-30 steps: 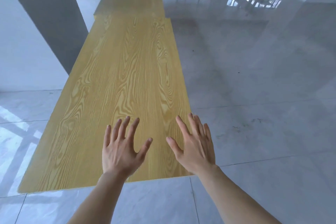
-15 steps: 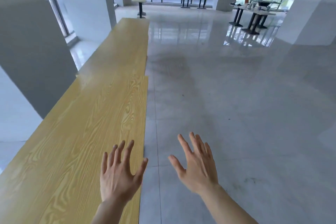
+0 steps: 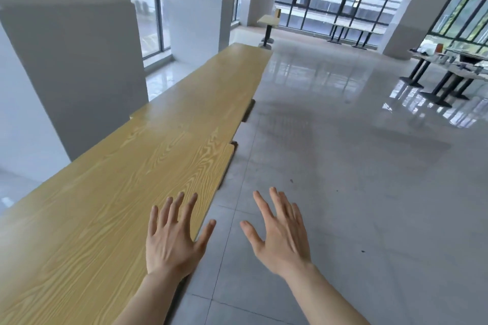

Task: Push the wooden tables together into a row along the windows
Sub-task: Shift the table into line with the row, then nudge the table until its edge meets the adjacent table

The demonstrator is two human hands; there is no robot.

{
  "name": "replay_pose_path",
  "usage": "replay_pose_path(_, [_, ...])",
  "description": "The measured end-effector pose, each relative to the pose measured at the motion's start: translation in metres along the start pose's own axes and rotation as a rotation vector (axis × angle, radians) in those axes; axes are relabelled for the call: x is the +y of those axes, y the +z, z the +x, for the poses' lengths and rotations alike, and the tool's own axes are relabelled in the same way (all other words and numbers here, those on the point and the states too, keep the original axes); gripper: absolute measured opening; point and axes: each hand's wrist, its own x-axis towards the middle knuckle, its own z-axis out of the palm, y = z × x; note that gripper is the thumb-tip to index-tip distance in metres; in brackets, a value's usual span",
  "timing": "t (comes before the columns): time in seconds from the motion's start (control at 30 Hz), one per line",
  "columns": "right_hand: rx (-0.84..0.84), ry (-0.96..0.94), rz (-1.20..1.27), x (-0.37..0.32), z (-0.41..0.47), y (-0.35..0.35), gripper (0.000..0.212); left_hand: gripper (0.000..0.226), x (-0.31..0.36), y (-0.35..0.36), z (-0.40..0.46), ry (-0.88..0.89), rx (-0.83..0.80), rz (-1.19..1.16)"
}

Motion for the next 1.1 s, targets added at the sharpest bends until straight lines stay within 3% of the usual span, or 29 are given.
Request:
replay_pose_path(0.4, [0.034, -0.218, 0.066, 0.121, 0.228, -0.029, 0.1, 0.082, 0.106, 0.065, 0.188, -0.125, 0.118, 0.117])
replay_pose_path(0.67, [-0.005, -0.435, 0.106, 0.207, 0.375, -0.03, 0.093, 0.081, 0.164, 0.113, 0.266, -0.382, 0.219, 0.196])
replay_pose_path(0.9, [-0.057, -0.646, 0.142, 0.208, 0.472, 0.003, 0.082, 0.083, 0.168, 0.156, 0.313, -0.554, 0.249, 0.218])
replay_pose_path(1.1, [-0.116, -0.792, 0.117, 0.182, 0.541, 0.066, 0.082, 0.082, 0.128, 0.207, 0.34, -0.724, 0.275, 0.207])
